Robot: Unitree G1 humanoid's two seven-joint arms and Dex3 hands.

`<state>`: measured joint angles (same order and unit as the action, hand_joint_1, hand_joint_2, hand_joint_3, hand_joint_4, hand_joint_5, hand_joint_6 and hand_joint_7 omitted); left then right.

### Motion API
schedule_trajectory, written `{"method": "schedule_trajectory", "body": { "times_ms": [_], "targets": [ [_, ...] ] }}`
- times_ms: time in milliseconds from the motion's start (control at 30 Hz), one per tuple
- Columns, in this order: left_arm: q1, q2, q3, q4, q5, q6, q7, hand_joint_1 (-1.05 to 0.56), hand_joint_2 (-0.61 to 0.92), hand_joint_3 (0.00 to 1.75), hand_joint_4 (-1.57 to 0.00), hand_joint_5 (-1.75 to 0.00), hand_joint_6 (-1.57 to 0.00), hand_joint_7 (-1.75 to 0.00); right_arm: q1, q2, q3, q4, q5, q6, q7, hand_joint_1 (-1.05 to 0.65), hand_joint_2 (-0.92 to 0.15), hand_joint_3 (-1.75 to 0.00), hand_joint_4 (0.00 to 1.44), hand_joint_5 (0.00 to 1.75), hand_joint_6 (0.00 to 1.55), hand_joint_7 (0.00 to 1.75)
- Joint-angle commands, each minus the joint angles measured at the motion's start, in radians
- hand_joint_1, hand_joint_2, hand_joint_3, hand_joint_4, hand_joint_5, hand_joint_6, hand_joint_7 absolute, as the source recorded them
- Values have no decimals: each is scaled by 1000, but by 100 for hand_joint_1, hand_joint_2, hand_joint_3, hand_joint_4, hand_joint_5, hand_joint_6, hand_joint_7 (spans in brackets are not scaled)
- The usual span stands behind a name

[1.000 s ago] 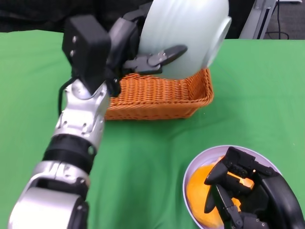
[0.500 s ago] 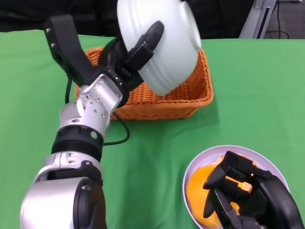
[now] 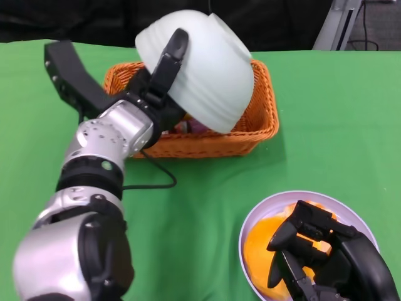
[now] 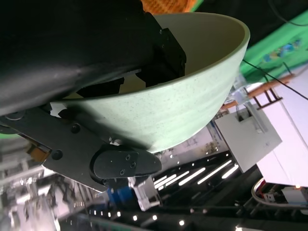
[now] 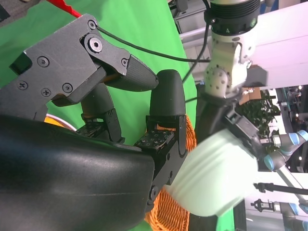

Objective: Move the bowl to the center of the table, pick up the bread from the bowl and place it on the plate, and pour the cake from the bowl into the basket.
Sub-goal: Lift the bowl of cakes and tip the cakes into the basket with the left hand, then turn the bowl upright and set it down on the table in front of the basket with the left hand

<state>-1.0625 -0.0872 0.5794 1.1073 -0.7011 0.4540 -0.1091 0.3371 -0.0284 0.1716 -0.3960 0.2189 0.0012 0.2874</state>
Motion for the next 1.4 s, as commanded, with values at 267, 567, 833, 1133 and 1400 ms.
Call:
{"method": "schedule_trajectory", "body": {
  "times_ms": [267, 567, 833, 1133, 1400],
  "targets": [
    [-52, 73, 6, 93, 11, 25, -165, -36, 92, 44, -71, -175, -49, -172, 2, -12, -1, 12, 8, -15, 9, -14, -53, -113, 67, 168, 66, 144],
    [-54, 79, -44, 64, 60, -7, -299, -32, 92, 41, -72, -175, -57, -164, -9, -8, -2, 31, 7, -14, 12, -13, -53, -112, 67, 170, 66, 146],
    [-36, 73, -143, -10, 151, -145, -469, -17, 85, 59, -68, -175, -69, -151, -10, -4, 3, 38, -4, -19, 4, -12, -50, -117, 68, 168, 66, 145],
    [27, 117, -364, -294, 320, -427, -718, -31, 92, 42, -69, -175, -70, -145, -17, -8, 1, 52, -1, -24, 9, -15, -54, -111, 67, 168, 65, 146],
    [145, 150, -477, -551, 359, -506, -777, -34, 92, 37, -70, -175, -60, -161, -17, -12, 1, 47, -3, -19, 10, -15, -55, -109, 67, 168, 66, 146]
  ]
}}
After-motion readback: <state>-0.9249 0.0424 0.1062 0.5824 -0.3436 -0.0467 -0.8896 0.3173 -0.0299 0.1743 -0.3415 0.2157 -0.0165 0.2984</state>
